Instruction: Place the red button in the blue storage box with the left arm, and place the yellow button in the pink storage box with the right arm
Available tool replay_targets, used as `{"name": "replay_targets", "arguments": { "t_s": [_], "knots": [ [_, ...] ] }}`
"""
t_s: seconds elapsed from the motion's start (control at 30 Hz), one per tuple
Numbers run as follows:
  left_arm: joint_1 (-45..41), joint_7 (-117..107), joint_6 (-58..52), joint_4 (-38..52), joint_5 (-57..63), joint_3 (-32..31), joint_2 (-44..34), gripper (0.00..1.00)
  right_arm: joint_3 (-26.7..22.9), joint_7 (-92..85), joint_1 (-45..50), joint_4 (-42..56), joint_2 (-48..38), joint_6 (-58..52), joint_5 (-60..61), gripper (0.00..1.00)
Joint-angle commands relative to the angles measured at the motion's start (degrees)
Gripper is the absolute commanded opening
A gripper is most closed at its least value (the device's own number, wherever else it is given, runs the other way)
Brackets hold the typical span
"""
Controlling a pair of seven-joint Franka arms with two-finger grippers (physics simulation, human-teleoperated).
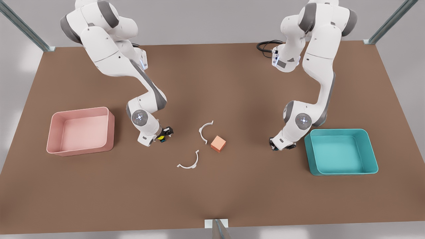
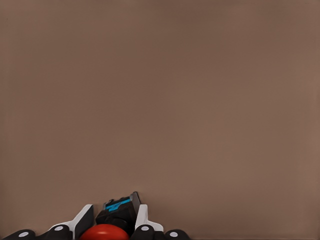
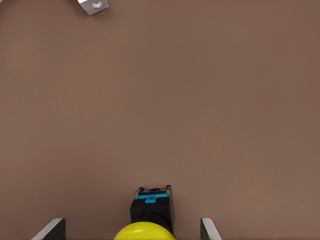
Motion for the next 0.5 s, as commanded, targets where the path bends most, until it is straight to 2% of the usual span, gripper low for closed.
{"name": "replay_targets", "arguments": {
  "t_s": [0.0, 0.07, 0.1, 0.23, 0.33, 0.37, 0.4, 0.43, 0.47],
  "knots": [
    [0.1, 3.5, -7.3, 0.3, -0.1, 2.0, -4.8, 0.54, 0.0, 0.9, 0.0, 0.0, 0.9, 2.6, 0.1, 1.0],
    [0.4, 11.8, -12.6, 0.5, -0.4, 7.7, -9.4, 0.55, -0.4, 0.9, -0.1, 0.1, 1.6, 3.0, 0.1, 1.0],
    [3.5, 16.8, -12.7, 0.9, -0.6, 8.3, -9.6, 0.55, -0.5, 0.9, -0.1, 0.0, 1.9, 3.0, 0.1, 0.99],
    [14.4, 33.1, -14.1, 3.8, -1.5, 8.3, -7.2, 0.56, -0.5, 0.9, -1.3, -2.0, 2.4, 6.1, -0.2, 0.82],
    [15.8, 34.2, -14.1, 10.4, -3.7, 8.3, 1.4, 0.58, -0.5, 0.9, -1.3, -1.7, 2.5, 6.0, -0.3, 0.65],
    [15.8, 34.2, -14.0, 11.4, -4.4, 8.3, 3.4, 0.66, -0.5, 0.9, -1.3, -1.4, 2.5, 5.9, -0.3, 0.57],
    [15.9, 34.2, -13.8, 11.4, -4.4, 8.3, 4.0, 1.0, -0.5, 0.9, -1.4, -1.3, 2.5, 5.9, -0.3, 0.52],
    [15.9, 33.9, -13.8, 11.4, -4.4, 8.3, 4.3, 1.0, -0.5, 0.8, -1.4, -1.1, 2.5, 5.8, -0.3, 0.45],
    [15.7, 33.6, -13.9, 11.5, -4.4, 8.3, 4.3, 1.0, -0.5, 0.9, -1.4, -0.8, 2.5, 5.7, -0.3, 0.45]
  ]
}}
